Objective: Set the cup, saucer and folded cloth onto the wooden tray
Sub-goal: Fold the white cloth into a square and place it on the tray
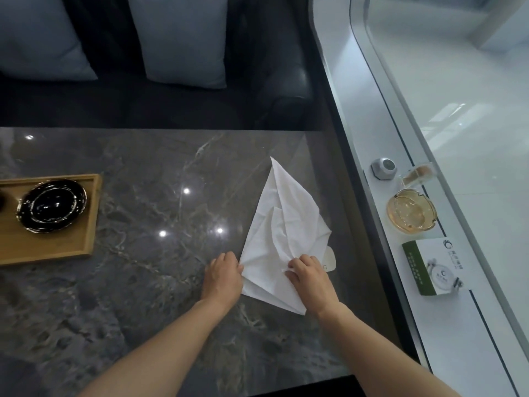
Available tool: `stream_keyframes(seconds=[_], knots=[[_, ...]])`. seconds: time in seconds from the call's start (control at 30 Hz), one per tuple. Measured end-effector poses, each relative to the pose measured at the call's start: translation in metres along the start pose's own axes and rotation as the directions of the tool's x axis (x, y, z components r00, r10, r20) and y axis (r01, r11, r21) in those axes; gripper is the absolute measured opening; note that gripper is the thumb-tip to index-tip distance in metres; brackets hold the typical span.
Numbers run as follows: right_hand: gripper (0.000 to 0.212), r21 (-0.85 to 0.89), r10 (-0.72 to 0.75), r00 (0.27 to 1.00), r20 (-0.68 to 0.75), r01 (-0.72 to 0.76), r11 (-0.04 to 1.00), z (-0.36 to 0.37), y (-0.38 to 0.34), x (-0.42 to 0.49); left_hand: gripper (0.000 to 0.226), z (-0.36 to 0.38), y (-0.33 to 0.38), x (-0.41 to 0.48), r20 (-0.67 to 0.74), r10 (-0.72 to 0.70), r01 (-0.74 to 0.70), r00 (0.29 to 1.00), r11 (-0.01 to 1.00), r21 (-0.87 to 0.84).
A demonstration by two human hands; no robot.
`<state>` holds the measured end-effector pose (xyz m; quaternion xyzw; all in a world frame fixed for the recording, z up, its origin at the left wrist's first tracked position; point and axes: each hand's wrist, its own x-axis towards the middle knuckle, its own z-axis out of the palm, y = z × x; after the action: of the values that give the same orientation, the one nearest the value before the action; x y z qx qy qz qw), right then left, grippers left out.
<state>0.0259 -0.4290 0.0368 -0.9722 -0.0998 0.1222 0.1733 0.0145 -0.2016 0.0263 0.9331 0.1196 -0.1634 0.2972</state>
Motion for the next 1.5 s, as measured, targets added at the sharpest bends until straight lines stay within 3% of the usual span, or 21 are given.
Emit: stream_keyframes(seconds=[0.1,0.2,0.3,0.4,0.5,0.7,0.9,1.03,1.17,1.27,1.5], knots=[[0.016,0.009,-0.022,0.998,-0.051,0.023,1.000,-0.009,-0.008,0.005,0.022,-0.017,-0.012,-0.004,0.010,-0.010,0.011,1.000,0.984,-0.179],[0.014,0.012,-0.024,0.992,-0.122,0.025,1.000,-0.021,-0.019,0.014,0.022,-0.041,-0.028,-0.004,-0.040,-0.003,-0.005,0.999,0.975,-0.221],[0.017,0.062,0.050,0.982,-0.184,-0.039,0.997,-0.038,-0.036,0.026,0.005,-0.073,-0.048,-0.001,-0.097,-0.026,0.002,0.995,0.972,-0.235],[0.029,0.235,0.190,0.948,-0.256,-0.130,0.963,-0.055,-0.051,0.039,0.003,-0.110,-0.070,0.002,-0.147,-0.025,-0.011,0.989,0.970,-0.242],[0.027,0.406,0.298,0.904,-0.307,-0.159,0.900,-0.072,-0.064,0.052,0.006,-0.150,-0.093,0.004,-0.171,-0.025,-0.013,0.985,0.976,-0.217],[0.015,0.568,0.411,0.834,-0.369,-0.149,0.810,-0.121,-0.082,0.085,0.006,-0.240,-0.123,0.008,-0.188,-0.034,0.000,0.982,0.984,-0.178],[0.017,0.591,0.349,0.845,-0.405,-0.050,0.805,-0.176,-0.099,0.118,0.013,-0.330,-0.127,0.013,-0.163,0.072,-0.115,0.984,0.956,-0.271],[0.020,0.683,0.423,0.810,-0.405,-0.039,0.729,-0.209,-0.114,0.144,0.010,-0.371,-0.117,0.031,-0.224,0.032,-0.134,0.974,0.878,-0.459],[0.019,0.690,0.402,0.792,-0.460,0.034,0.723,-0.248,-0.131,0.168,0.011,-0.402,-0.092,0.060,-0.317,-0.034,-0.186,0.948,0.747,-0.638],[0.019,0.695,0.391,0.786,-0.478,0.066,0.716,-0.283,-0.144,0.183,0.018,-0.427,-0.066,0.081,-0.368,-0.060,-0.238,0.928,0.666,-0.708],[0.009,0.803,0.412,0.791,-0.452,0.161,0.573,-0.347,-0.163,0.198,0.019,-0.473,-0.020,0.103,-0.460,-0.053,-0.360,0.886,0.547,-0.756]])
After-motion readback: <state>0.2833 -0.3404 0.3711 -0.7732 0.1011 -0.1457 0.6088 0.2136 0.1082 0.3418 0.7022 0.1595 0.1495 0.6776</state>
